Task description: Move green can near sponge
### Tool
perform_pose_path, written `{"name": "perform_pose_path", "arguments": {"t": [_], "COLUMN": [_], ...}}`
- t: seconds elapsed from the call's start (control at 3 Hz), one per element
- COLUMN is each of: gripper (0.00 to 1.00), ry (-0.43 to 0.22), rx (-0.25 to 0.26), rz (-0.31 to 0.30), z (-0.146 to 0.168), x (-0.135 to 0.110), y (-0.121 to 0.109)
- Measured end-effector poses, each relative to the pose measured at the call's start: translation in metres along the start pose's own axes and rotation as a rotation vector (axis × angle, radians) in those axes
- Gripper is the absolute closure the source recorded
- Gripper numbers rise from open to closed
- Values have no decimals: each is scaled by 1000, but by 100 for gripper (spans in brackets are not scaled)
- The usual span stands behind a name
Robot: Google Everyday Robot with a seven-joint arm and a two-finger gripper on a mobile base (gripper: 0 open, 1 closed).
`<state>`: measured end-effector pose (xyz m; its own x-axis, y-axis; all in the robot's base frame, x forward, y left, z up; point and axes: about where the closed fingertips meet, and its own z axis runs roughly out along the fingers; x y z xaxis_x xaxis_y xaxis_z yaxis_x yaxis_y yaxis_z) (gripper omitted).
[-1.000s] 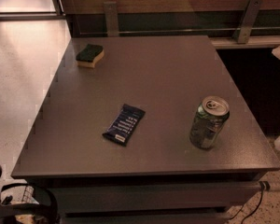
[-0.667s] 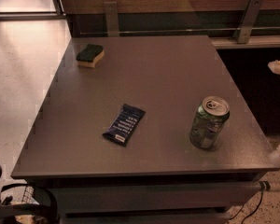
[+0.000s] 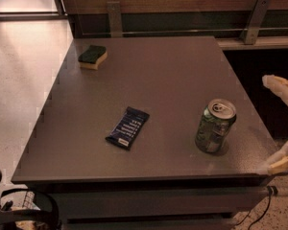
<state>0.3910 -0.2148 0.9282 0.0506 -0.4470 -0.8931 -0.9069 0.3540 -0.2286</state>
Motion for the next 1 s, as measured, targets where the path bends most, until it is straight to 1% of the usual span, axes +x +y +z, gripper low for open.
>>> {"name": "perform_pose_path", "arguments": {"t": [0.33, 0.67, 1.0], "gripper": [0, 0, 0], "ry": [-157, -145, -162], "rx": [13, 5, -3], "rz": [54, 59, 100], "z": [8, 12, 19], "x": [-12, -9, 0], "y": [0, -2, -9]}}
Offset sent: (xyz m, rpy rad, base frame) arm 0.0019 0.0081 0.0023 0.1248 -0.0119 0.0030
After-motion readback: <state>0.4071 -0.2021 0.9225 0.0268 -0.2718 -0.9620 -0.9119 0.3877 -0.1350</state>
